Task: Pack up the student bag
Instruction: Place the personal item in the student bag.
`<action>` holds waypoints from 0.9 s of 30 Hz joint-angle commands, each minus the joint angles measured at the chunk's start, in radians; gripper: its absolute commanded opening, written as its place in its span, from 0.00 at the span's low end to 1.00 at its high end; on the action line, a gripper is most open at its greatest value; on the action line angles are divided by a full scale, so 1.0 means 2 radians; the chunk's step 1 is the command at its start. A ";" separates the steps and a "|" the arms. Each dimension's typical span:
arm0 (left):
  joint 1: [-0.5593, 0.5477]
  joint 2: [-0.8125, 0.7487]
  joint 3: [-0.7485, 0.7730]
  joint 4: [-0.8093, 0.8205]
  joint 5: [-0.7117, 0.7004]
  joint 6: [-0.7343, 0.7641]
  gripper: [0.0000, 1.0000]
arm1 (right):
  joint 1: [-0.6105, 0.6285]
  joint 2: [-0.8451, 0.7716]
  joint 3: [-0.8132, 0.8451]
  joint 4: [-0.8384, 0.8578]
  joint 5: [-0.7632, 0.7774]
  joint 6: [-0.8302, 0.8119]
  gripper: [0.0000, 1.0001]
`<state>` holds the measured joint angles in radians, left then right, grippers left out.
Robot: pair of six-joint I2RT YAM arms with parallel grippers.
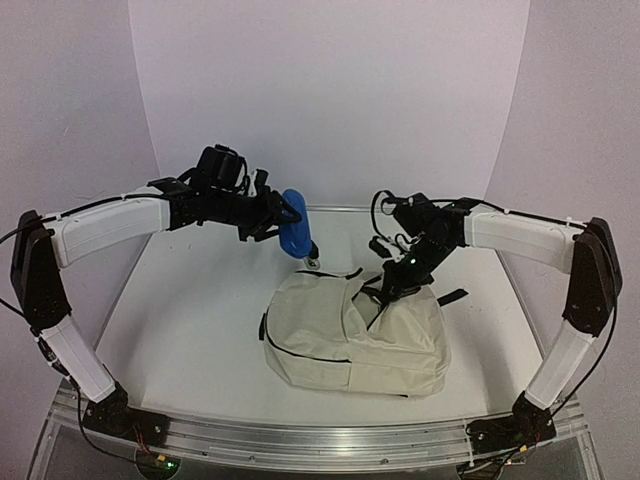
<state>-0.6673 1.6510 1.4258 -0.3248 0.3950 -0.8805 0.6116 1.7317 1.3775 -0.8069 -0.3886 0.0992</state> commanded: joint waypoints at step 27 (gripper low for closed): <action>-0.087 0.206 0.144 0.068 0.378 -0.014 0.20 | -0.035 -0.087 0.026 -0.015 0.012 -0.012 0.00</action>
<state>-0.8338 2.0565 1.6817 -0.2773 1.0593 -0.8723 0.5396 1.6108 1.4055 -0.8581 -0.3580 0.0603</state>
